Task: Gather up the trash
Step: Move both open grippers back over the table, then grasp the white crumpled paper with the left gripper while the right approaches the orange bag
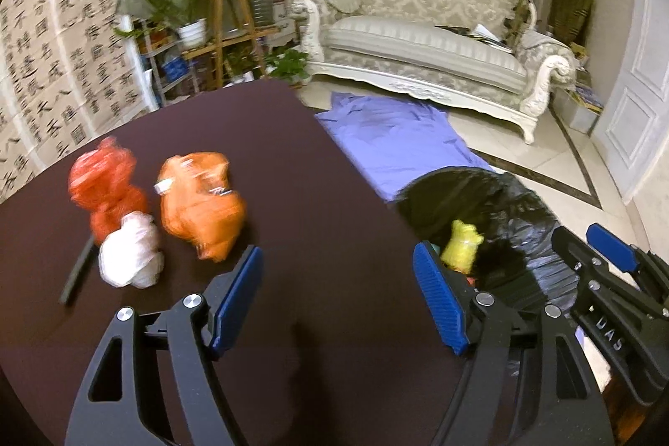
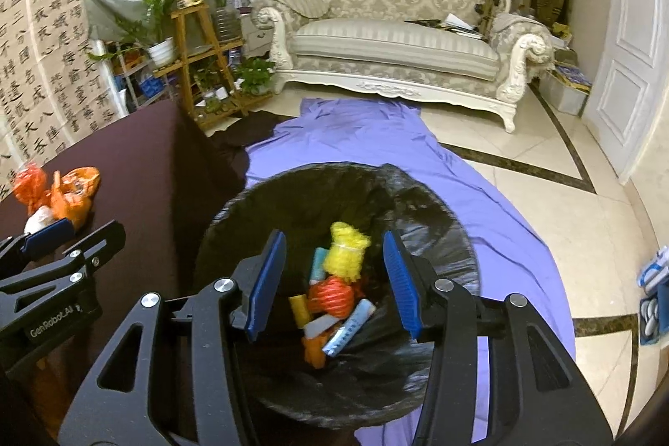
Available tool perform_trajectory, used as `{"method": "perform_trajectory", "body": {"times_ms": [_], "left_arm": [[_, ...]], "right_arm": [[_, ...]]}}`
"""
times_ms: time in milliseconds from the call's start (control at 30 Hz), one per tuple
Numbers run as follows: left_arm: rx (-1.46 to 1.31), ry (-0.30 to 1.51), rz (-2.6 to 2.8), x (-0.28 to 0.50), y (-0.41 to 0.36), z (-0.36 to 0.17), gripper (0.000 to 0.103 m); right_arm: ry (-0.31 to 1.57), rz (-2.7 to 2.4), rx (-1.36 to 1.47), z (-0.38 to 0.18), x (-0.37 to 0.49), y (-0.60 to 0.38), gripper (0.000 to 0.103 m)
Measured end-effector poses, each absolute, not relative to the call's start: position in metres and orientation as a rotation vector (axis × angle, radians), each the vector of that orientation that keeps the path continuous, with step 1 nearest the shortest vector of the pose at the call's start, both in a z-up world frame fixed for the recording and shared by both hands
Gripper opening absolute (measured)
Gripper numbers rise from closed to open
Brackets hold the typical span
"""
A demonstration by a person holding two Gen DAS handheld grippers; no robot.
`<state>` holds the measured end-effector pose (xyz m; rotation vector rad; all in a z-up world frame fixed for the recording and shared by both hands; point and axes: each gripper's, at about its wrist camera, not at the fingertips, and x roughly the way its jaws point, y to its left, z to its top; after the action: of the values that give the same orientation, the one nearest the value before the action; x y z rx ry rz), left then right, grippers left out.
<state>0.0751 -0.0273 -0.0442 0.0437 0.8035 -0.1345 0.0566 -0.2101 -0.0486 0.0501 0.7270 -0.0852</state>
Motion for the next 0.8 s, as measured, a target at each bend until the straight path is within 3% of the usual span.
{"method": "perform_trajectory", "body": {"times_ms": [567, 667, 800], "left_arm": [[-0.061, 0.838, 0.097, 0.091, 0.071, -0.049, 0.071], [-0.068, 0.86, 0.097, 0.096, 0.074, -0.055, 0.06], [-0.086, 0.893, 0.065, 0.1, 0.074, -0.061, 0.034]], "right_arm": [[0.747, 0.111, -0.036, -0.043, 0.067, -0.123, 0.048], [0.751, 0.123, -0.042, -0.043, 0.069, -0.118, 0.048], [0.761, 0.137, -0.05, -0.045, 0.071, -0.109, 0.048]]}}
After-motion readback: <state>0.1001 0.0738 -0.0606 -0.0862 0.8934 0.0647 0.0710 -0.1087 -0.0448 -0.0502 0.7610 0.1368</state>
